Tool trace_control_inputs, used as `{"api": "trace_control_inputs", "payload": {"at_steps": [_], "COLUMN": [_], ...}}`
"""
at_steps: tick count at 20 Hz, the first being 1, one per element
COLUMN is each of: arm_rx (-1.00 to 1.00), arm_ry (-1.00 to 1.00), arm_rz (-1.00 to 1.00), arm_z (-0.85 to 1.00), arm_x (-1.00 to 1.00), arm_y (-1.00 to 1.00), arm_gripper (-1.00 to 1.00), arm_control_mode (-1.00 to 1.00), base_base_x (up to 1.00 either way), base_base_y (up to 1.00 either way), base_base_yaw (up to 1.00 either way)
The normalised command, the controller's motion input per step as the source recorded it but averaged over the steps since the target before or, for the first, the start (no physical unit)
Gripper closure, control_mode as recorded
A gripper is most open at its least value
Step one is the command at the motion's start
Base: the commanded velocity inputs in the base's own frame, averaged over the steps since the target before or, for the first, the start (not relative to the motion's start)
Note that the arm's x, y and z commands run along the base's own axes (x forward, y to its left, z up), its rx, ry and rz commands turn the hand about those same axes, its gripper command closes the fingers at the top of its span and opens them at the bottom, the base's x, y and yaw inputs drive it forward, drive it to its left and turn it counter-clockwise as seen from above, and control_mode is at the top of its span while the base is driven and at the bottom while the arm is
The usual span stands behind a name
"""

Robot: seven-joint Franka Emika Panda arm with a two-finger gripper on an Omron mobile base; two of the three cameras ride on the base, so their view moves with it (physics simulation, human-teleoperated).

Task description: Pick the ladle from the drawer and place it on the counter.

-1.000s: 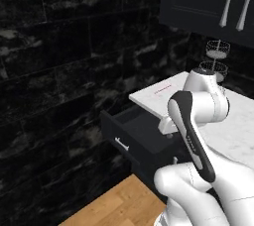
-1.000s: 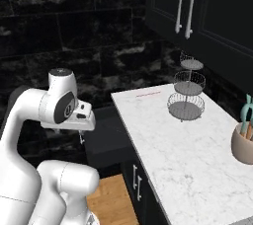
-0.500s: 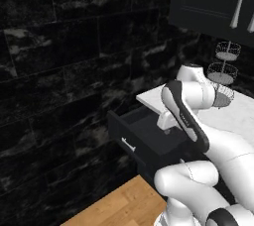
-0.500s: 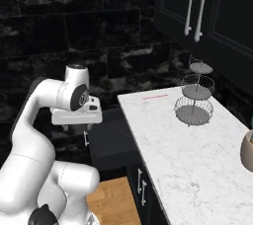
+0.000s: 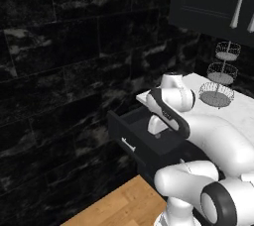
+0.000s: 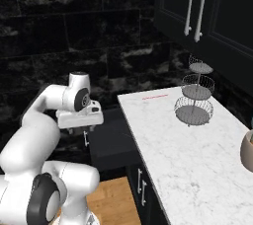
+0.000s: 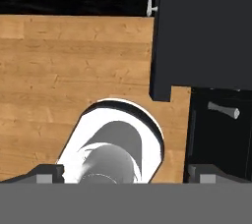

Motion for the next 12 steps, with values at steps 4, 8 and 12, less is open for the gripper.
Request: {"api": "trace_control_inputs", "payload": {"at_steps": [4,8,12], "arm_rx": [-0.08,-0.09,-0.05], "arm_ry": [-0.02,-0.05,-0.04], "arm_rz": [-0.03,-0.08,-0.16], "arm_z": [-0.42,-0.29,-0.31], "arm_x": [0.32,0.71,0.77], "arm_y": [0.36,0.29,0.17], "arm_gripper": [-1.0,-1.0,-1.0], "arm_control_mode": [-1.0,-1.0,-1.0], "base_base_x": [0.0,0.0,0.0], "base_base_y": [0.0,0.0,0.0], "base_base_yaw": [0.0,0.0,0.0]}}
